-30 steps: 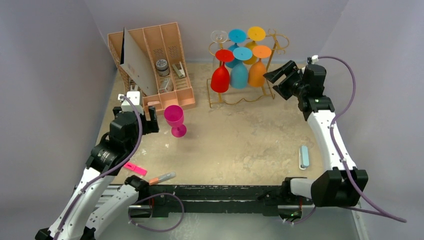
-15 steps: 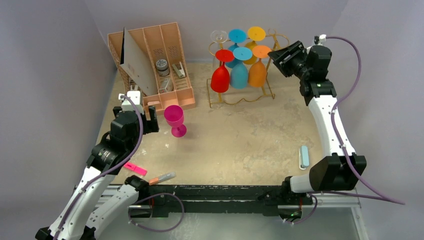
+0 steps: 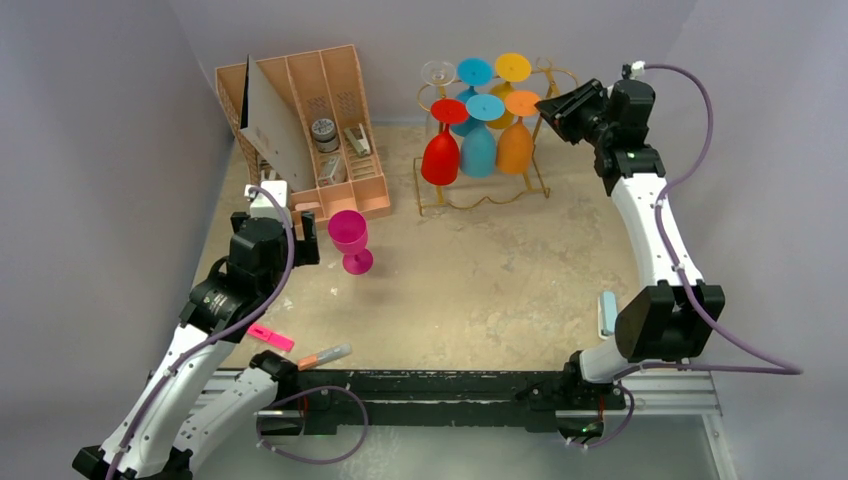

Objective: Take the wine glass off the wine glass rack
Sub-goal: Pick up the wine glass from the wine rack.

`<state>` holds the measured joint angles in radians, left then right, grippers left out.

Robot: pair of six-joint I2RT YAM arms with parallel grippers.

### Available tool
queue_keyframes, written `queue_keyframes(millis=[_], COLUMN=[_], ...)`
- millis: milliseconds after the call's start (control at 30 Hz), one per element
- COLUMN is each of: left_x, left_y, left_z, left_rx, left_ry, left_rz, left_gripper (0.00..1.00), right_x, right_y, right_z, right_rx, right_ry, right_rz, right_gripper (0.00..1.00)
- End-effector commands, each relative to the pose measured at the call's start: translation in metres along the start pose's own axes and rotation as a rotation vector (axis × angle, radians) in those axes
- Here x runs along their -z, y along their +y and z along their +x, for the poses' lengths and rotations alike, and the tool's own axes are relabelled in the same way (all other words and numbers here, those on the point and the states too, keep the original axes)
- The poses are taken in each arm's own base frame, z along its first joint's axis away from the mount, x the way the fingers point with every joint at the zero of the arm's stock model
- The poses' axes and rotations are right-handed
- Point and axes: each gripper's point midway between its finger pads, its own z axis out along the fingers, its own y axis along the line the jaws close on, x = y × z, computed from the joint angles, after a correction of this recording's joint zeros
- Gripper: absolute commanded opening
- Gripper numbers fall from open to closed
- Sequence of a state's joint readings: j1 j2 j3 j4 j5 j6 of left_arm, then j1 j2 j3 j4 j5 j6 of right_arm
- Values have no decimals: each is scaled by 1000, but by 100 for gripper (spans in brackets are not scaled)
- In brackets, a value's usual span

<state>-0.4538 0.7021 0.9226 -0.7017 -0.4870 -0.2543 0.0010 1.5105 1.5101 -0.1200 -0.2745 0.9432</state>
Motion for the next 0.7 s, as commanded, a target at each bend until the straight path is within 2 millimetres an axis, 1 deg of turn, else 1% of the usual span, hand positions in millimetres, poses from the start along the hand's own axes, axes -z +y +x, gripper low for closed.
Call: queue_keyframes(millis=[0, 167, 233, 367, 667], left_x=[0, -1, -1, -1, -2], left_y=[3, 4, 5, 6, 5], left_z=[-4, -4, -3, -3, -2], left_rx=[17, 9, 6, 7, 3], left_ry=[-14, -10, -7, -8, -2], left_rz=[-19, -24, -32, -36, -36], left_gripper=[83, 83, 83, 83, 83], right_x=[11, 8, 5, 1, -2], right_y=[25, 23, 23, 23, 20], right_z=[-17, -19, -18, -16, -15], right_rx=[21, 22, 22, 17, 6], right_ry=[-53, -56, -52, -33, -24], right_rz=[-43, -36, -38, -46, -36], right_gripper=[31, 30, 26, 25, 25])
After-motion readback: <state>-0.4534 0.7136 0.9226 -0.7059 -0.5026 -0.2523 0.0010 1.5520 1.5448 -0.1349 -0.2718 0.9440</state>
